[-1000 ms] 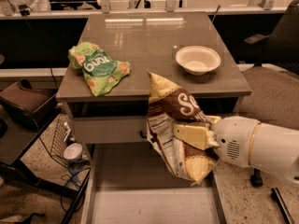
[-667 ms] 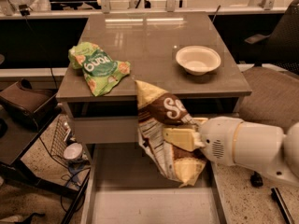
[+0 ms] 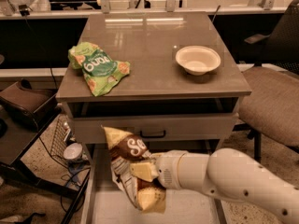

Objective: Place brown chip bag into middle drawer

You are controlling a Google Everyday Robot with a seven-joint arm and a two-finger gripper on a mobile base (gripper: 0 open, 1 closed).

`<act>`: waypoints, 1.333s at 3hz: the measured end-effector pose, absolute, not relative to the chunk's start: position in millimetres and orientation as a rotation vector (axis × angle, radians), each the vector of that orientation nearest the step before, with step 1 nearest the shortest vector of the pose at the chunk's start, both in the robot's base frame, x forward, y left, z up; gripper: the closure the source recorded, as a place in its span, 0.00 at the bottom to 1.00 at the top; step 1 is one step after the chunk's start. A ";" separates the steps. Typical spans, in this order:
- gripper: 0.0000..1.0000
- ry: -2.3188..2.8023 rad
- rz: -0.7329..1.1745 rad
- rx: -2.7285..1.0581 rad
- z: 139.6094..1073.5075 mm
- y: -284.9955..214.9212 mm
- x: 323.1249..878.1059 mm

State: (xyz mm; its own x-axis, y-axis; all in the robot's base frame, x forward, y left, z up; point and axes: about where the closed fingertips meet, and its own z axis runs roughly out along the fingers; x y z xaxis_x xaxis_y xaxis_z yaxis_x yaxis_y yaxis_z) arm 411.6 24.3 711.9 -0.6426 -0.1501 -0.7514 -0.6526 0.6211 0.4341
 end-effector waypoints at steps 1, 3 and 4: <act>1.00 2.191 0.969 -0.645 646.8 54.7 409.9; 0.97 2.271 0.967 -0.655 535.5 88.6 442.5; 0.75 2.265 0.970 -0.657 540.3 89.6 441.1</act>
Offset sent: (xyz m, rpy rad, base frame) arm 0.0394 0.0713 -0.1981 -0.0150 0.1073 0.0217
